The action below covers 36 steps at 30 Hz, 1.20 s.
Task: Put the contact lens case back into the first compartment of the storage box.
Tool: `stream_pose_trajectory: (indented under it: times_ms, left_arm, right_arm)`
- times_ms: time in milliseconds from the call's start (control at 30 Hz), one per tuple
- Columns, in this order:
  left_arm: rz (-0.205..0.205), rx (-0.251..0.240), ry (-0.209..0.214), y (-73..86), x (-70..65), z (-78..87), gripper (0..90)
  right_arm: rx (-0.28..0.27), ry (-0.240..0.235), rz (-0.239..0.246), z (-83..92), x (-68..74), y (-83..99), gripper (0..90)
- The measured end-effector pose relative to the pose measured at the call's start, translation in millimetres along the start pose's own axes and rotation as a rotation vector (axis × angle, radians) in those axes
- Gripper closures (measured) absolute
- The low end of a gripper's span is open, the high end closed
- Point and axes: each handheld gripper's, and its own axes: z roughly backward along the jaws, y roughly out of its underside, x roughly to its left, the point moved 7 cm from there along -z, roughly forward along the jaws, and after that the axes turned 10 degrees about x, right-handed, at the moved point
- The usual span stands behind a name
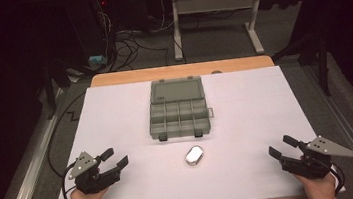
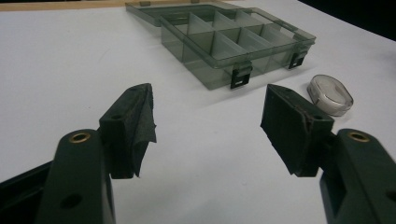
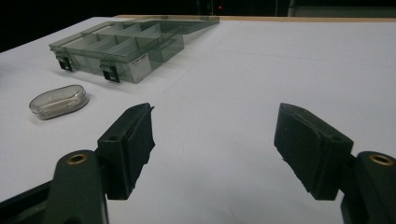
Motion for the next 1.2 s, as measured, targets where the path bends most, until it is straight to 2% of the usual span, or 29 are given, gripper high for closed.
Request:
stream_pose_trajectory:
  times_ms: [467,833,1200]
  left_arm:
    - [-0.042,0.020,0.042,-7.7,-19.2,-17.9,35.1]
    - [-0.043,0.023,0.070,-13.3,-29.1,-28.2,35.4]
    - [-0.060,0.039,0.092,-17.5,-39.3,-37.9,35.7]
  right_arm:
    - [-0.004,-0.008,0.006,0.5,0.2,-0.3,28.7]
    - [-0.003,-0.011,0.006,0.4,0.4,-0.2,28.7]
    - [-0.005,-0.011,0.008,0.0,0.5,-0.3,28.7]
